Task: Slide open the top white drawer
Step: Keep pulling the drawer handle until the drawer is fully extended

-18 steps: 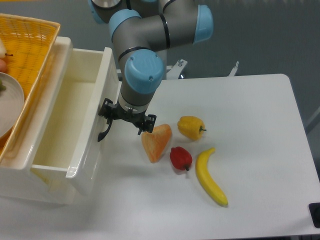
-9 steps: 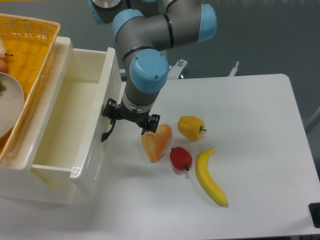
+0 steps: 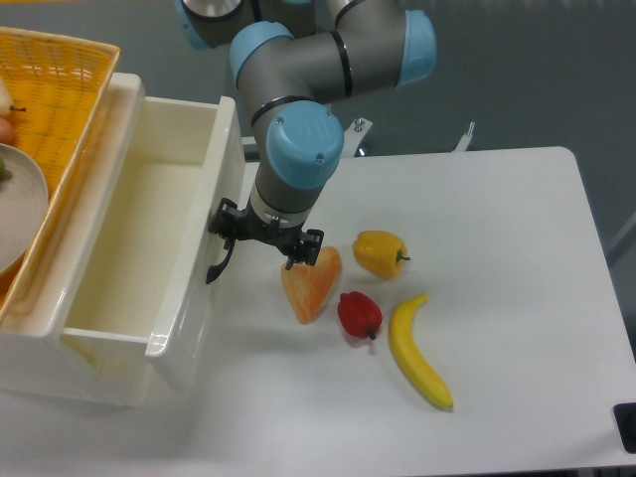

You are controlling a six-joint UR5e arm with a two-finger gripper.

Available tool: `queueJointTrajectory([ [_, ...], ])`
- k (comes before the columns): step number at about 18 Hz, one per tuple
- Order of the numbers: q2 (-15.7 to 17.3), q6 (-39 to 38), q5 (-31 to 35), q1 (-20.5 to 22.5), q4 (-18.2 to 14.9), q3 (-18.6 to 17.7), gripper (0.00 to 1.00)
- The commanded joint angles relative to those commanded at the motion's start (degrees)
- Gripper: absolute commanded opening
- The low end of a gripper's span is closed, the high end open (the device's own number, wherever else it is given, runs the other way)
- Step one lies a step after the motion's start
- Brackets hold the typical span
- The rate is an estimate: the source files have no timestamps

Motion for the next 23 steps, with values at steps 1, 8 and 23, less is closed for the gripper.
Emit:
queueJointTrajectory([
  [1, 0.00, 0.00, -0.09, 0.09, 0.00, 0.09, 1.00],
  [8, -0.44, 0.00, -0.35, 0.53, -0.09, 0.53, 1.00],
  [23, -0.17, 6.86, -0.18, 3.87, -2.46, 0.62, 1.00],
])
